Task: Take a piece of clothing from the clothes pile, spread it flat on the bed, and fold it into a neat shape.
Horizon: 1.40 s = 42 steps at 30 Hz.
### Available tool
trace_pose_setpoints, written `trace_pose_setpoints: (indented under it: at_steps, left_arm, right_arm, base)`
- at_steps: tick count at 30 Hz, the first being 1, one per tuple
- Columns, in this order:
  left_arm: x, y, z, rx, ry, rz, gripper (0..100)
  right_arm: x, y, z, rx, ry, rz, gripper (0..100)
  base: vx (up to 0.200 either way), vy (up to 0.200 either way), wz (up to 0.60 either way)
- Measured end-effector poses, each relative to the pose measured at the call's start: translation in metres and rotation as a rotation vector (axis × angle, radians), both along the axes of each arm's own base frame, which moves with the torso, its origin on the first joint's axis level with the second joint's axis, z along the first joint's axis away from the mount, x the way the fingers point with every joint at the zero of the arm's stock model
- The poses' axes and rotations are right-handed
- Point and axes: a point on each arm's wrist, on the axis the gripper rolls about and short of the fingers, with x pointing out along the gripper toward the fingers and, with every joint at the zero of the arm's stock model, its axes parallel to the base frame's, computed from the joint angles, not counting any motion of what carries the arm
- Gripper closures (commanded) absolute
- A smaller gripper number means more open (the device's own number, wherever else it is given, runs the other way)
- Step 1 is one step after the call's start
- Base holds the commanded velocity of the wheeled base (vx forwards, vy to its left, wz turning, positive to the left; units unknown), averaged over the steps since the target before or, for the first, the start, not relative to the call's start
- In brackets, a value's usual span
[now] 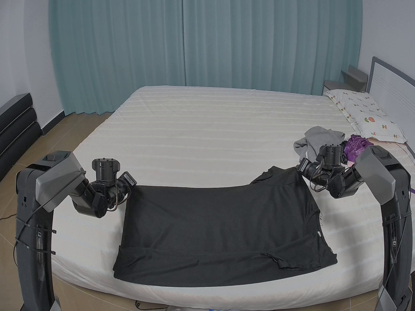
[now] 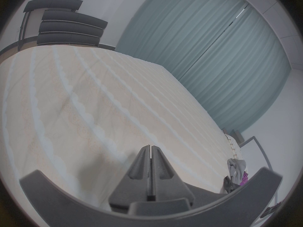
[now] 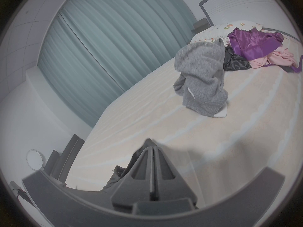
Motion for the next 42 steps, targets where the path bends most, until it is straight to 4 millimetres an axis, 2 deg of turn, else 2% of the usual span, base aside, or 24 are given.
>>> trace_pose_setpoints:
  at_steps: [12,17,35,42]
  left_arm:
    - [-0.010,0.000,0.015,-0.014,-0.006,0.000,100]
    - [-0.015,0.000,0.021,-0.017,-0.007,-0.003,100]
    - [-0.020,-0.001,0.026,-0.018,-0.006,-0.008,100]
    - [-0.023,0.001,0.024,-0.017,0.007,-0.004,100]
  right_arm:
    - [-0.010,-0.008,0.016,0.030,-0.065,-0.021,100]
    - [-0.020,-0.006,0.012,0.030,-0.044,0.035,100]
    - [-0.034,-0.011,0.023,0.076,-0.107,0.023,100]
    - [-0.043,-0.012,0.015,0.095,-0.069,0.046,100]
  base:
    - [0.000,0.000,0.00]
    - [0.000,0.000,0.00]
    - [0.000,0.000,0.00]
    - [0.000,0.000,0.00]
